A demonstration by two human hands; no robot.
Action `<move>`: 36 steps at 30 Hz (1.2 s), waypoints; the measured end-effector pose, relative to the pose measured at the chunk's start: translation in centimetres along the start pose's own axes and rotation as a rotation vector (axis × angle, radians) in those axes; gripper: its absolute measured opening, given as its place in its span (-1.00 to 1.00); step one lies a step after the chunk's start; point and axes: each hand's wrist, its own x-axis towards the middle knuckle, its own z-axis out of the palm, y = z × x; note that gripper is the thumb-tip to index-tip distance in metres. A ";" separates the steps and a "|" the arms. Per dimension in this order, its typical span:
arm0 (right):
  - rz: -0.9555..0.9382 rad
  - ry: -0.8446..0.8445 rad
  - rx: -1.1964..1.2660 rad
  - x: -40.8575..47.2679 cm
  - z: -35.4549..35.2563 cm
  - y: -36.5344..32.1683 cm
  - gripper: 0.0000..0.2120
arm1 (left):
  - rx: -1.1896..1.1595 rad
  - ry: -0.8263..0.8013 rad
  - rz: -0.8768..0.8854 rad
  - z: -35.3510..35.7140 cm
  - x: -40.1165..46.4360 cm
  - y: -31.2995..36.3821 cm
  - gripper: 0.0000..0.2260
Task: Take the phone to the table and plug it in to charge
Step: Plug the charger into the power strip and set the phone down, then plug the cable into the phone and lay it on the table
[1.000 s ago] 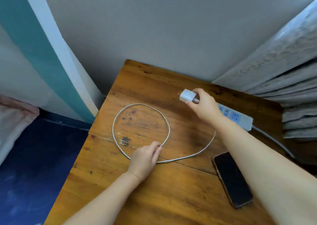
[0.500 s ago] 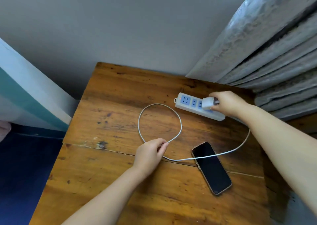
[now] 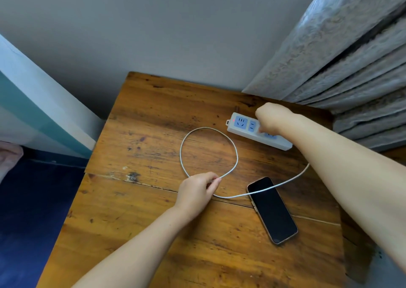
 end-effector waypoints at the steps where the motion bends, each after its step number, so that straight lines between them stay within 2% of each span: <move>1: 0.003 -0.001 0.000 0.1 0.0 0.0 -0.90 | 0.000 -0.004 0.004 0.0 0.1 0.0 -0.86; 8: 0.045 -0.018 -0.053 -0.9 0.0 -0.2 -0.82 | -0.013 0.002 0.012 -0.7 0.9 1.6 -0.86; 10: 0.084 -0.038 -0.151 -1.4 -0.1 -0.8 -0.71 | -0.029 -0.002 -0.005 -0.9 0.9 2.0 -0.86; 12: 0.092 0.055 -0.197 -2.6 0.6 -2.2 -0.59 | -0.040 -0.003 -0.020 -1.0 0.6 2.3 -0.87; 14: -0.031 0.280 -0.019 -5.2 2.0 -4.2 -0.60 | -0.044 -0.012 -0.019 -0.9 0.1 2.6 -0.87; 15: -0.117 0.365 0.153 -6.8 2.8 -5.2 -0.63 | -0.037 -0.015 -0.007 -0.9 -0.2 2.8 -0.88; 16: -0.184 0.378 0.356 -8.4 3.7 -6.0 -0.65 | -0.025 -0.016 0.014 -0.8 -0.5 3.1 -0.88; 17: -0.231 0.333 0.552 -10.2 4.6 -6.5 -0.66 | -0.014 -0.012 0.040 -0.7 -0.8 3.3 -0.88; 19: -0.280 0.182 0.789 -13.2 6.6 -6.3 -0.69 | -0.005 -0.001 0.088 -0.4 -1.5 3.9 -0.88; 21: -0.293 0.111 0.876 -15.2 8.4 -5.4 -0.71 | 0.010 -0.015 0.145 0.0 -2.3 4.4 -0.88; 24: -0.285 0.157 0.857 -16.6 10.7 -3.7 -0.76 | 0.038 -0.078 0.190 1.0 -3.2 5.6 -0.87; 27: -0.242 0.176 0.744 -17.2 13.0 -1.7 -0.79 | -0.073 -0.119 0.040 2.4 -4.9 6.2 -0.83; 31: -0.124 0.224 0.571 -18.1 16.2 1.0 -0.81 | -0.125 -0.524 -0.196 5.8 -8.2 6.9 -0.81; 32: -0.081 0.230 0.559 -18.1 16.8 1.4 -0.82 | -0.202 -0.527 -0.300 6.6 -8.4 7.4 -0.80; 34: 0.010 0.217 0.603 -17.9 17.9 1.5 -0.83 | -0.452 -0.386 -0.553 8.2 -7.7 8.5 -0.70; 36: 0.087 0.221 0.710 -17.5 18.7 1.0 -0.82 | -0.635 -0.248 -0.728 9.5 -6.6 9.8 -0.62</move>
